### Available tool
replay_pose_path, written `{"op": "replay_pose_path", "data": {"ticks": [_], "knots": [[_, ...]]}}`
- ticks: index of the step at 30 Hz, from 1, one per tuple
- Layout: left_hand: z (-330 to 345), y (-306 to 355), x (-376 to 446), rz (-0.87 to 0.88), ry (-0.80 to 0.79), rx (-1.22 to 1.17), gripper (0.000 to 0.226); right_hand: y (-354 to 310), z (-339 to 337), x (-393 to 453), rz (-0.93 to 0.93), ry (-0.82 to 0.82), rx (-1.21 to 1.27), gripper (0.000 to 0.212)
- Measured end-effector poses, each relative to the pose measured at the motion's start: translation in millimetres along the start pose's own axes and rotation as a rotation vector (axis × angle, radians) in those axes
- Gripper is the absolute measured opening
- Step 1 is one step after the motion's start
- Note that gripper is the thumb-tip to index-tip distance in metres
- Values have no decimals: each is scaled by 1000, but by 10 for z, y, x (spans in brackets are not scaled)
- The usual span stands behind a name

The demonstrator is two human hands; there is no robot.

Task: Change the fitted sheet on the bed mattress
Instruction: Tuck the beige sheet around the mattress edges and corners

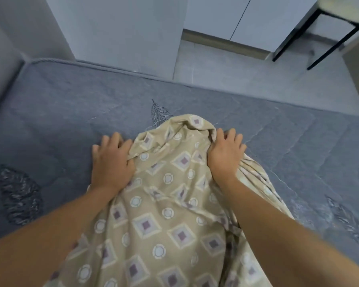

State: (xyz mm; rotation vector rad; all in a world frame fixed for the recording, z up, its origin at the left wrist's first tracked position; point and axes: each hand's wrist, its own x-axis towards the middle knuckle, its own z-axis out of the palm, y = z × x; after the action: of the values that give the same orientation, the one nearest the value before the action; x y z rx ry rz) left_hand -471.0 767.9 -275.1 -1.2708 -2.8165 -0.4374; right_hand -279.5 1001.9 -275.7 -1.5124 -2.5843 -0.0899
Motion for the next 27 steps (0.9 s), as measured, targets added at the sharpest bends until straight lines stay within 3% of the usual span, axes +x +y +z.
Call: {"op": "replay_pose_path", "data": {"ticks": [4, 7, 8, 10, 13, 17, 23, 27], "knots": [[-65, 3, -21, 44, -105, 15, 24, 55, 35, 49, -28, 12, 26, 14], [-210, -64, 471, 335, -181, 162, 12, 99, 61, 46, -43, 10, 70, 18], [-231, -113, 808, 321, -176, 190, 11, 75, 70, 76, -47, 0, 81, 18], [-284, -168, 1427, 64, -150, 224, 13, 58, 103, 128, -51, 3, 81, 18], [-23, -72, 1611, -172, -60, 216, 18, 105, 180, 132, -87, 35, 66, 18], [65, -65, 1469, -70, 122, 194, 21, 72, 178, 210, -93, 53, 111, 18], [136, 29, 1174, -53, 83, 87, 50, 55, 124, 189, -62, 38, 106, 14], [131, 52, 1226, -87, 66, 88, 50, 34, 106, 199, -64, 26, 93, 12]]}}
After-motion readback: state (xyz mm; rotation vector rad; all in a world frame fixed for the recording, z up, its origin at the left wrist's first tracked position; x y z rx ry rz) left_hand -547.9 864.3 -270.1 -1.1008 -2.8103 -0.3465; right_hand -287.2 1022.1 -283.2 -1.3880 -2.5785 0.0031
